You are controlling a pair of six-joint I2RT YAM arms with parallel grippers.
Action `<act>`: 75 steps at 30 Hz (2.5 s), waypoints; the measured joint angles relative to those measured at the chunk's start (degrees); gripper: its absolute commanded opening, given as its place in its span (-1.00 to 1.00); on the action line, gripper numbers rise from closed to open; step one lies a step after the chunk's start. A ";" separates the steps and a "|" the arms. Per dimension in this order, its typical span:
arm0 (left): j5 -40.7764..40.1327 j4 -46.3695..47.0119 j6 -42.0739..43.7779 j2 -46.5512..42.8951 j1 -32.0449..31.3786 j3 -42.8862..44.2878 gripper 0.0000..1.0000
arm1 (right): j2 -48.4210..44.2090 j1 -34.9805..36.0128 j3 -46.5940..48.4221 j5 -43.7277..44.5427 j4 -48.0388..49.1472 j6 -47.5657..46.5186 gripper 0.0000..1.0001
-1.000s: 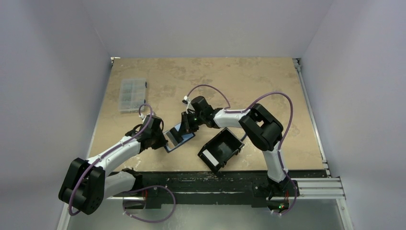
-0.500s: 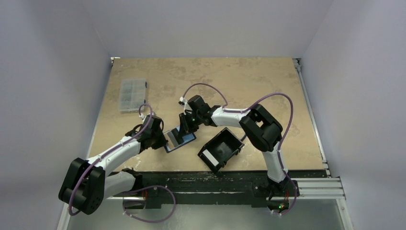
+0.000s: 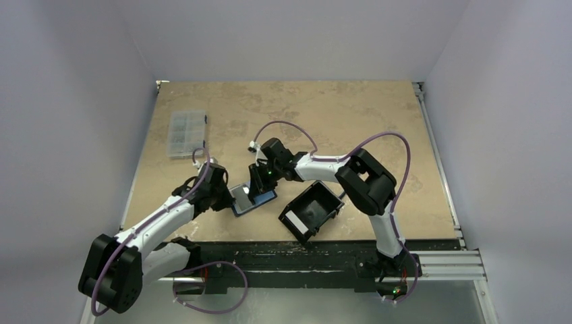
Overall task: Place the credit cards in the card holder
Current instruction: Insert the credit card into the card holder, then pick up the credit card from the storage box.
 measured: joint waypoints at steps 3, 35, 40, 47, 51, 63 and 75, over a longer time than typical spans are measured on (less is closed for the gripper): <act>-0.33 -2.32 -0.55 -3.65 0.00 0.70 -0.72 | 0.00 -0.66 -0.33 -0.07 0.02 0.07 -0.46; -0.94 -1.38 -2.58 1.01 0.04 -0.74 -0.95 | -0.04 1.40 0.09 2.51 0.11 -0.79 -0.33; -0.96 -1.92 -2.40 0.55 0.00 -0.55 -0.73 | -2.08 0.61 -0.04 3.10 -2.75 -1.84 -0.10; -1.92 -6.75 -1.60 -3.65 0.00 3.89 -0.46 | -12.46 -0.35 -0.13 6.54 -9.86 -5.38 0.20; -1.95 -8.13 -1.46 -5.05 0.00 6.10 -0.38 | -19.71 -0.50 -0.35 8.83 -13.79 -7.39 0.29; 0.11 -10.67 1.53 -12.44 0.00 10.51 -0.04 | -45.42 -0.72 -15.10 15.61 -29.16 -8.22 0.51; 5.97 -7.67 2.49 -13.42 0.00 11.08 0.04 | -52.52 -0.74 -29.05 13.53 -29.99 -2.43 0.60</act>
